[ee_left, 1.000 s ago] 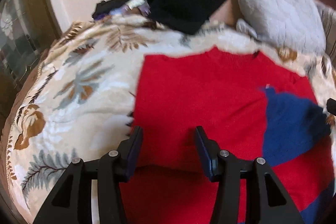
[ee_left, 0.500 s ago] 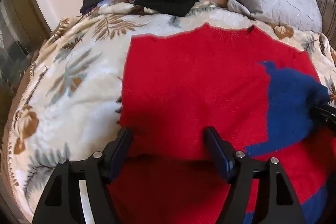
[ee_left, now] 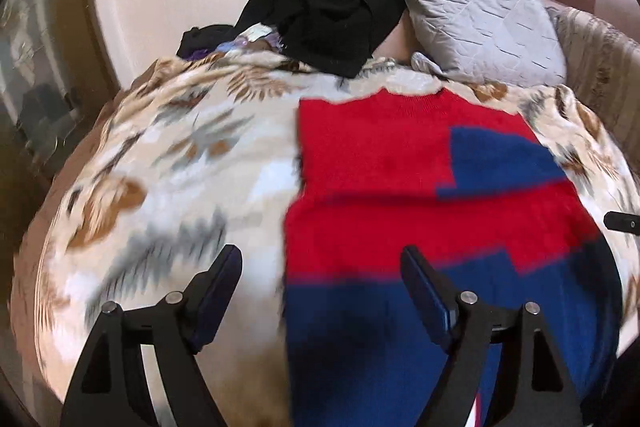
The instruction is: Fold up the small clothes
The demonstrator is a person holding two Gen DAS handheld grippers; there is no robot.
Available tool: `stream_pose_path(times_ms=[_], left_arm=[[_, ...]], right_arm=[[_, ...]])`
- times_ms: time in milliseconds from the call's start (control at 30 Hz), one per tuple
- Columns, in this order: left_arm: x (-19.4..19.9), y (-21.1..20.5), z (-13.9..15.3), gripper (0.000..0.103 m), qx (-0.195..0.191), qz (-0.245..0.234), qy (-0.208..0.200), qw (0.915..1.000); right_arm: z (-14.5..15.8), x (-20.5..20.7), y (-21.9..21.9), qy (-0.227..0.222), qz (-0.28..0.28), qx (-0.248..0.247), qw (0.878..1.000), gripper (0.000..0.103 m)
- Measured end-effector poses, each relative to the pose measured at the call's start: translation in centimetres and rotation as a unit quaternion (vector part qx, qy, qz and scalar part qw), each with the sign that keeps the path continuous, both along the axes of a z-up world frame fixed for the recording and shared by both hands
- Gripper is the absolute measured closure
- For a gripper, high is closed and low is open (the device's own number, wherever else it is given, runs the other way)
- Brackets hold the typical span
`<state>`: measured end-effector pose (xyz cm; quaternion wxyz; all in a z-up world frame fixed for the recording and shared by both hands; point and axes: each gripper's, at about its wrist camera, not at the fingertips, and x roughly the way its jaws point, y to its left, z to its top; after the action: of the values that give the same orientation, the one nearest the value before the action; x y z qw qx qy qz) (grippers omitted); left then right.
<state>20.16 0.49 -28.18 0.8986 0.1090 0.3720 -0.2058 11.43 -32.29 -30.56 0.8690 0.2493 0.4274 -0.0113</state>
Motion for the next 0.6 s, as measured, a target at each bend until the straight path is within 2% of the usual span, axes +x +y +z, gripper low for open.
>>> stream_pose_path(times_ms=[67, 100, 233, 433, 533, 600], left_arm=[[-2.6, 1.9, -0.8, 0.021, 0.002, -0.004, 0.012, 0.9999], [-3.6, 2.6, -1.2, 0.019, 0.006, -0.003, 0.018, 0.9998], [-6.9, 4.7, -2.9, 0.018, -0.001, -0.010, 0.064, 0.9979], [-8.4, 5.8, -5.4, 0.018, 0.023, 0.013, 0.114, 0.9932], [-9.0, 6.9, -6.4, 0.018, -0.022, 0.009, 0.166, 0.9859], [-8.9, 6.8, -7.3, 0.018, -0.025, 0.007, 0.196, 0.9803]], right_arm=[[-0.4, -2.8, 0.2, 0.005, 0.003, 0.017, 1.000, 0.042], [-0.5, -4.5, 0.5, 0.007, 0.000, 0.023, 1.000, 0.038], [-1.7, -9.0, 1.6, 0.028, -0.002, 0.040, 0.999, 0.035], [-5.3, -9.8, 4.0, 0.095, 0.015, 0.064, 0.993, 0.035], [-5.9, -9.0, 4.4, 0.101, 0.007, 0.064, 0.993, 0.031], [-6.0, -8.7, 4.6, 0.102, 0.000, 0.068, 0.993, 0.028]])
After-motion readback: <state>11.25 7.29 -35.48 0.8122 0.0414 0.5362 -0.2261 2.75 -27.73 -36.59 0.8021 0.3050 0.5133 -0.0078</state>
